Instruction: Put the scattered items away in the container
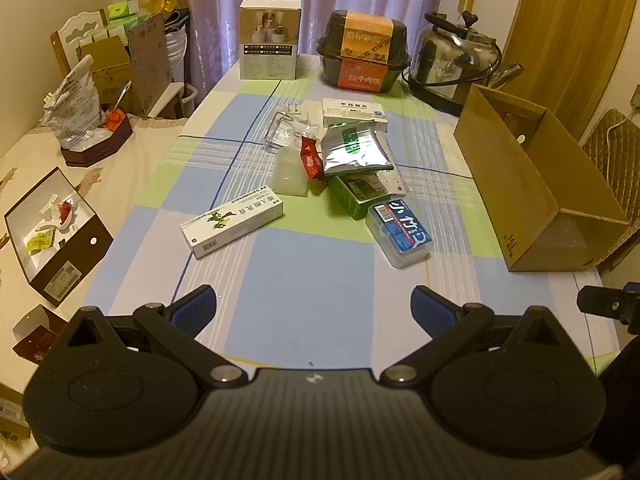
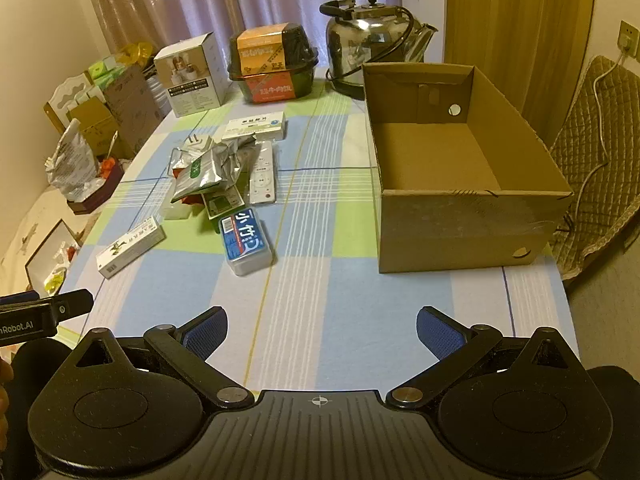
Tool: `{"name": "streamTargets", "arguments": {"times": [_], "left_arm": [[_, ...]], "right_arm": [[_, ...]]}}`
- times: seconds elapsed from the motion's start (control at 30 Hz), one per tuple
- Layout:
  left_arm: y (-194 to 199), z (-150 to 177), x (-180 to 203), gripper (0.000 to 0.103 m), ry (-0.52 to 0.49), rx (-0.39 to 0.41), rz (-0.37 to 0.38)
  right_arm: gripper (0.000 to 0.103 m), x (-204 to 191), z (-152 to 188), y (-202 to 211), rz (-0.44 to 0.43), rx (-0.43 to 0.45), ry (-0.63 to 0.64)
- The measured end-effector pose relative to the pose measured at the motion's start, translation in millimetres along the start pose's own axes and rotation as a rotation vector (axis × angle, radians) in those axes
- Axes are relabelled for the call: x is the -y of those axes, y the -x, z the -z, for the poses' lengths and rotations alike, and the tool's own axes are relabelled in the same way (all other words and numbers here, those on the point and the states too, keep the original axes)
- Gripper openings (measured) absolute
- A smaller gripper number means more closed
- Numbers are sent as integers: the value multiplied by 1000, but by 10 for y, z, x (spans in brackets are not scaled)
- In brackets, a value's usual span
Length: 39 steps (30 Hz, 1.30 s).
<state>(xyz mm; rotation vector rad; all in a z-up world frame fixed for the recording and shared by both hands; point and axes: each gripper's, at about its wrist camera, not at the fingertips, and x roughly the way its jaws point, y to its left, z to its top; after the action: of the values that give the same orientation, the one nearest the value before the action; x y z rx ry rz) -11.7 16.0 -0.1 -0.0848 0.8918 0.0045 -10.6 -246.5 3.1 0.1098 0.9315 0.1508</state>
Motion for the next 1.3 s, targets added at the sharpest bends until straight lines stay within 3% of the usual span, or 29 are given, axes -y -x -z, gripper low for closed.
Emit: {"name": "streamTargets", "arguments": {"times": [1.0, 1.3], "left_arm": [[-35, 20, 29, 102, 0, -23, 7], [-60, 19, 19, 102, 7, -29, 3]], "right_arm": [[103, 2, 43, -71, -14, -9, -12], [103, -26, 34, -38, -32, 28, -3]]}}
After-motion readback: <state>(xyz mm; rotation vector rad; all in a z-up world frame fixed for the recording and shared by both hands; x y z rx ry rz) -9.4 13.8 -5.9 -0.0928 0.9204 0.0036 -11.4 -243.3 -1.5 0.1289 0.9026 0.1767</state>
